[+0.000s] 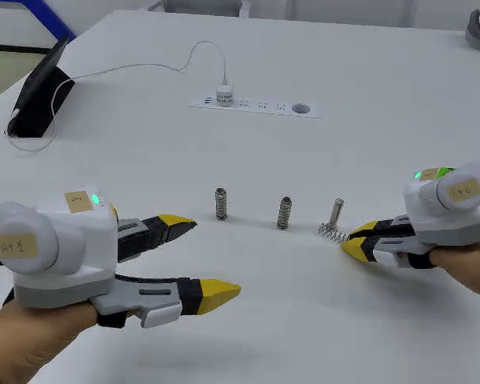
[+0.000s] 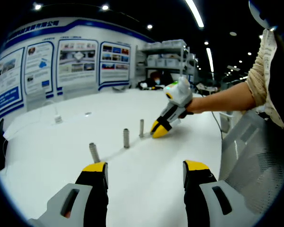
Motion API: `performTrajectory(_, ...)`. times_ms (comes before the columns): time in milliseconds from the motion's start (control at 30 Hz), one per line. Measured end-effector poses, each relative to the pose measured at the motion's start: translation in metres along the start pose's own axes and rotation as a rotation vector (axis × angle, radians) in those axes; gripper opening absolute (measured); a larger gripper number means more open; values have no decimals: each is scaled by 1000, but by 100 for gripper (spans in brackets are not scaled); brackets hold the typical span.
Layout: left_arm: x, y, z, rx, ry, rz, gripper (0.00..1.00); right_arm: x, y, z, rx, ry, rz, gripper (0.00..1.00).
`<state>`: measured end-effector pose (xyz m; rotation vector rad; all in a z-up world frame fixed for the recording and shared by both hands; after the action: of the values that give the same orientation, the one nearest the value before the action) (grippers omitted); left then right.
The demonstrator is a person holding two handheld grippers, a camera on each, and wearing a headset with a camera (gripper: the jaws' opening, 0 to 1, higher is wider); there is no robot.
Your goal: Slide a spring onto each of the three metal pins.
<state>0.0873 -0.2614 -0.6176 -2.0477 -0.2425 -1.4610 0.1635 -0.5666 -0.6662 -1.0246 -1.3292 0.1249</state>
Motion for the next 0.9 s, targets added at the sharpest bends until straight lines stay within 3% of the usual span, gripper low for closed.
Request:
performTrajectory(333, 3, 11, -3, -51, 35, 25, 62, 3, -13, 10, 3, -1, -1, 12)
performTrajectory(900, 14, 46, -3, -150, 89, 68, 55, 27, -30, 37, 101, -99, -24, 12)
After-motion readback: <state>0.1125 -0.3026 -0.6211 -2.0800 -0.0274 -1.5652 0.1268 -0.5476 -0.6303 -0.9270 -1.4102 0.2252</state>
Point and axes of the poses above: the centre of the closed fingertips' face, and the gripper's own axes: y roughly forward along the fingers, z roughly to its left, x roughly out of its top, the point moved 10 cm from there along -y, roughly backward along the fingers, and after that the axes turned 9 degrees about -y, right-handed, at the moved point
